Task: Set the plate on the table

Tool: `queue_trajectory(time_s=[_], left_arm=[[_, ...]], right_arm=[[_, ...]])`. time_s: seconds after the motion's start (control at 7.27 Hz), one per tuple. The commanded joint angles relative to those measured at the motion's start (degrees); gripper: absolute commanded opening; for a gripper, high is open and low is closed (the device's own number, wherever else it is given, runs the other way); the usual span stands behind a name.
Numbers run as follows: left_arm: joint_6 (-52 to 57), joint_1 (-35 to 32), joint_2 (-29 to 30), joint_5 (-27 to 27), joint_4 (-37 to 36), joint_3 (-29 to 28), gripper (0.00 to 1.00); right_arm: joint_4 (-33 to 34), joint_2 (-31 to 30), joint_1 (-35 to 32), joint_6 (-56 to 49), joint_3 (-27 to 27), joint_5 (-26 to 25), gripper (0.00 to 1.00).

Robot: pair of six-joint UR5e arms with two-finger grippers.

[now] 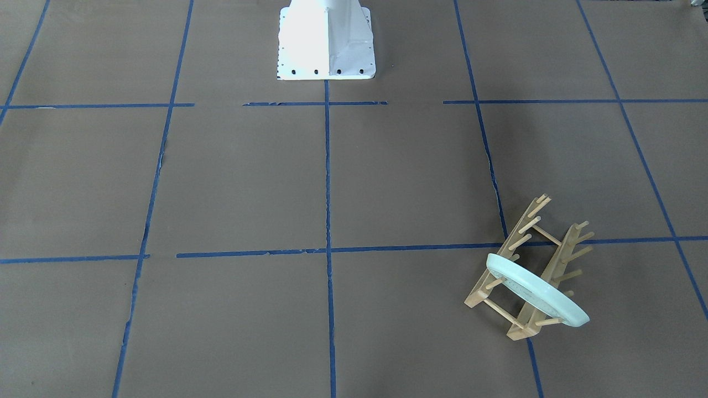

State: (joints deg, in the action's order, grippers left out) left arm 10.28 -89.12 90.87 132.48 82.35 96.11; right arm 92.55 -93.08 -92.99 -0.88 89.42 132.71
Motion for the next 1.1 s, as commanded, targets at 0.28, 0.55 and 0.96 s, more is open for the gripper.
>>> queue_trajectory(time_s=[0.28, 0.55, 0.96], left_arm=[[0.2, 0.0, 0.0, 0.2, 0.1, 1.1, 1.0], [0.2, 0.3, 0.6, 0.2, 7.3, 1.3, 1.0], [0.1, 0.5, 3.4, -2.4, 33.6, -1.3, 1.0]], right_arm=[[0.0, 0.0, 0.0, 0.0, 0.0, 0.0, 1.0], [0.0, 0.0, 0.0, 0.0, 0.0, 0.0, 1.0], [0.0, 0.0, 0.0, 0.0, 0.0, 0.0, 1.0]])
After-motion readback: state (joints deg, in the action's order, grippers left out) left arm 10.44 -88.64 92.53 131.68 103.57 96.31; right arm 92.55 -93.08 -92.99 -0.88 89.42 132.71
